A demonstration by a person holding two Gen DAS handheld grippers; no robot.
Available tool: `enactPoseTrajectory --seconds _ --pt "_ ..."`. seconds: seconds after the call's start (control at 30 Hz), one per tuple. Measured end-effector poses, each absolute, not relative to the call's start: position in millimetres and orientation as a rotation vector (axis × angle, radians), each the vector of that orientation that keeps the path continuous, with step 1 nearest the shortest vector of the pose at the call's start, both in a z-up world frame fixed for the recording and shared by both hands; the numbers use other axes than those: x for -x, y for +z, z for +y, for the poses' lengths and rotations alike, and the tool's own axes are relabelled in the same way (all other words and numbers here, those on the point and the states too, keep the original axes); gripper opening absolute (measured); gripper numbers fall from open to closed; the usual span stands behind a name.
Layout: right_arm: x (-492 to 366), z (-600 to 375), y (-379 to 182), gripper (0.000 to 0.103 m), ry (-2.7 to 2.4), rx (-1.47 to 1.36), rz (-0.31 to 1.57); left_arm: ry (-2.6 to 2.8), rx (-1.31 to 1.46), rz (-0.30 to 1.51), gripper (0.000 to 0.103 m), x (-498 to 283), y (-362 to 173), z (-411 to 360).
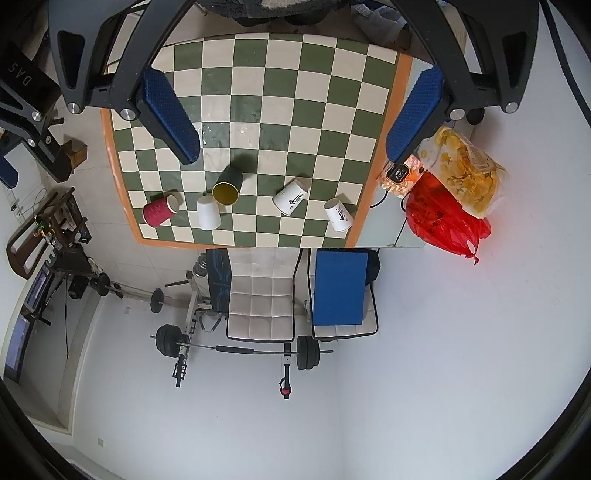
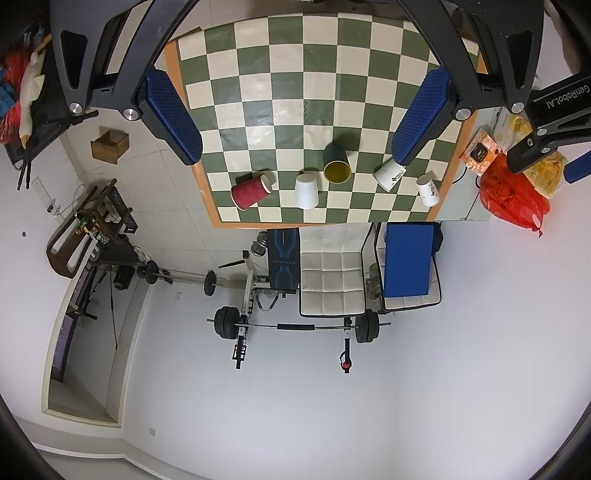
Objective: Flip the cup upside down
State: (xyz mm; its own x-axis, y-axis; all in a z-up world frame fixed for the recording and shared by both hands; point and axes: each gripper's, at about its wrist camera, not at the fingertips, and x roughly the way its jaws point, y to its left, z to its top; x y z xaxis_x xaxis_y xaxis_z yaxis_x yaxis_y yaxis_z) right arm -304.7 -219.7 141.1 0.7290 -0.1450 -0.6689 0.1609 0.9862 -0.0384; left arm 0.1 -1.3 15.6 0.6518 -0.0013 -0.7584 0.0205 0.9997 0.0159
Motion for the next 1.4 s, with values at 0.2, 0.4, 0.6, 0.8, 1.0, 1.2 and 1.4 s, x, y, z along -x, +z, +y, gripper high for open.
enactPoseTrajectory --seconds 0.2,0.4,0.6,0.8,1.0,1.2,1.4 --pt "309.4 -218.0 141.1 0.103 -0.165 -0.028 0.730 -0.012 -0.024 0.860 0.103 -0.1 15.7 -1.7" --pt "310.0 -215.6 143.4 0.103 -0.164 -0.028 0.721 -0.012 -0.024 0.857 0.103 -1.7 18.0 -2.1" --pt "315.7 -213.8 145.7 0.103 -0.161 -0.033 0.709 -0.011 -0.026 0.856 0.103 -2.3 19.2 -2.3" --pt "315.9 -212.8 147.1 0.103 -0.163 -0.033 0.707 -0.010 -0.025 0.854 0.103 -3.2 20.4 -2.8" --pt "315.4 -213.8 148.0 0.103 -0.160 -0.034 0.710 -0.010 -0.026 0.853 0.103 -1.5 19.7 -3.4" --pt "316.0 -213.3 148.3 0.103 -0.157 -0.037 0.710 -0.010 -0.025 0.852 0.103 -0.6 19.4 -4.1" --pt "318.2 -209.8 151.8 0.103 -0.153 -0.038 0.707 -0.010 -0.026 0.851 0.103 0.4 19.0 -4.5"
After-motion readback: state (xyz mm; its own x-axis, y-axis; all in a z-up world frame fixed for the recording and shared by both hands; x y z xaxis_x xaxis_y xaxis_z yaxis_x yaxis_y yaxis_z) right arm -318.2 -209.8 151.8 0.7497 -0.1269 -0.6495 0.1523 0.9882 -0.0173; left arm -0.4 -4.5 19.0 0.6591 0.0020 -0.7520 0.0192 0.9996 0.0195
